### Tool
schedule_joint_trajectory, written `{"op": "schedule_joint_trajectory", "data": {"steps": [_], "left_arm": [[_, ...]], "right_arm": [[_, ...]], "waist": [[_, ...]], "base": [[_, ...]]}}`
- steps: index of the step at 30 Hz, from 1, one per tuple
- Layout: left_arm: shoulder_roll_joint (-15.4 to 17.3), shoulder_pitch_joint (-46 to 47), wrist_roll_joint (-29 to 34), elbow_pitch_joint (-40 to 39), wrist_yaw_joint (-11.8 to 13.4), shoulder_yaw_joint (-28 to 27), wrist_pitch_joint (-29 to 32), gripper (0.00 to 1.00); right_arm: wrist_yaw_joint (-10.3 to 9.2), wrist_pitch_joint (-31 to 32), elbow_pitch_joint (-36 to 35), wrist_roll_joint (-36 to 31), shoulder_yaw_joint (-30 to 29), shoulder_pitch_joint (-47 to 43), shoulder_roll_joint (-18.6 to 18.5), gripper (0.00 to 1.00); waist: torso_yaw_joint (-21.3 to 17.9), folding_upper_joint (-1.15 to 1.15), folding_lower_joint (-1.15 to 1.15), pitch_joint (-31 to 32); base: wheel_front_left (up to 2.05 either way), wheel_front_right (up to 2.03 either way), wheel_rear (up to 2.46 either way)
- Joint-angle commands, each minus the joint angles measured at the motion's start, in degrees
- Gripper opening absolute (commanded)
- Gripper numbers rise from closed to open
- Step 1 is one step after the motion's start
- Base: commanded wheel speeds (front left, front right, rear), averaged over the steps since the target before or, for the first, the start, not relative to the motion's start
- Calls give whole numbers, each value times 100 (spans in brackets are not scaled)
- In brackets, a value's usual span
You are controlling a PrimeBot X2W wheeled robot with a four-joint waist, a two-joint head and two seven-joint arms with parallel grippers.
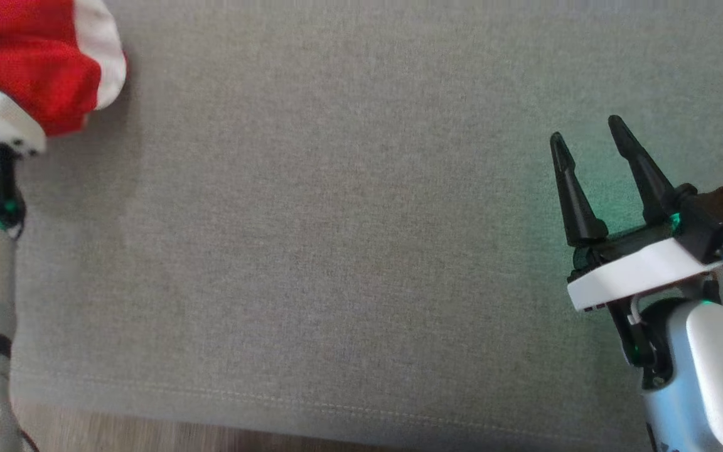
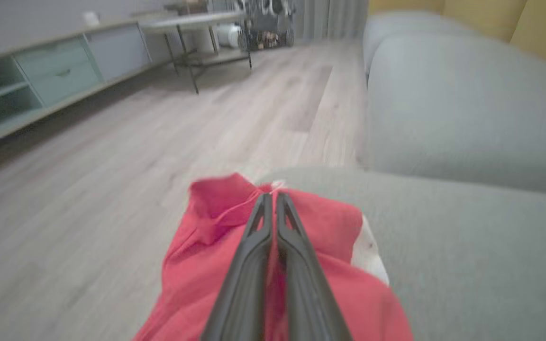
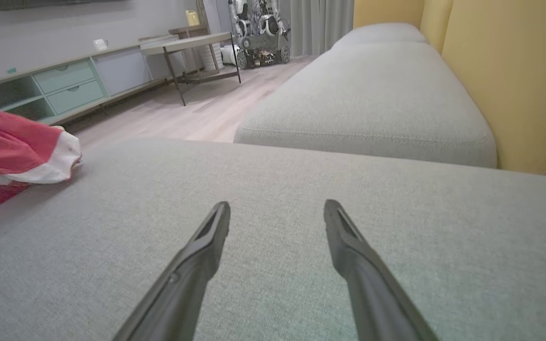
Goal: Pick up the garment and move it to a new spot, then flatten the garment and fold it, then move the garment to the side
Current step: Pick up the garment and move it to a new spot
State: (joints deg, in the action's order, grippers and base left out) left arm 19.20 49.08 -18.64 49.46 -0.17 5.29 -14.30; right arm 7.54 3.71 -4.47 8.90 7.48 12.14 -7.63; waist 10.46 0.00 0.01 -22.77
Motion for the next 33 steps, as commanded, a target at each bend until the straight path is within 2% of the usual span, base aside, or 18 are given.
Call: {"op": "schedule_joint_trajectory", "data": {"steps": [1,5,12,17,23,28,33], "left_arm": [[380,-144,47,-286,41,-233,-68,0],[426,-519,197,-1235,3,-439,-69,0],[293,-1439,379,-2764,-29,-474,-69,0],[141,-2346,420,-3935,115,-335,97,0],[-185,-3334,435,-5436,292,34,515,0],[-510,-3602,348,-5944,244,517,821,0],[-817,-3289,338,-5736,-2,1096,909,0]], "right_arm": [[-5,-60,-161,46,106,-86,58,100],[-5,-152,-21,71,73,-175,144,100],[-5,-255,169,118,-7,-481,296,100],[-5,-260,189,141,-40,-741,378,100],[-5,-230,125,178,-89,-937,434,100],[-5,-213,65,219,-12,-893,456,100],[-5,-271,59,267,59,-750,467,100]], "waist": [[11,0,-1,219],[-34,0,-1,607],[-209,0,-1,1241],[-436,0,-1,1564],[-765,0,-1,1660],[-1166,0,-1,1501],[-1656,0,-1,1215]], "base": [[0,0,0],[0,0,0],[0,0,0],[0,0,0],[0,0,0],[0,0,0],[0,0,0]]}}
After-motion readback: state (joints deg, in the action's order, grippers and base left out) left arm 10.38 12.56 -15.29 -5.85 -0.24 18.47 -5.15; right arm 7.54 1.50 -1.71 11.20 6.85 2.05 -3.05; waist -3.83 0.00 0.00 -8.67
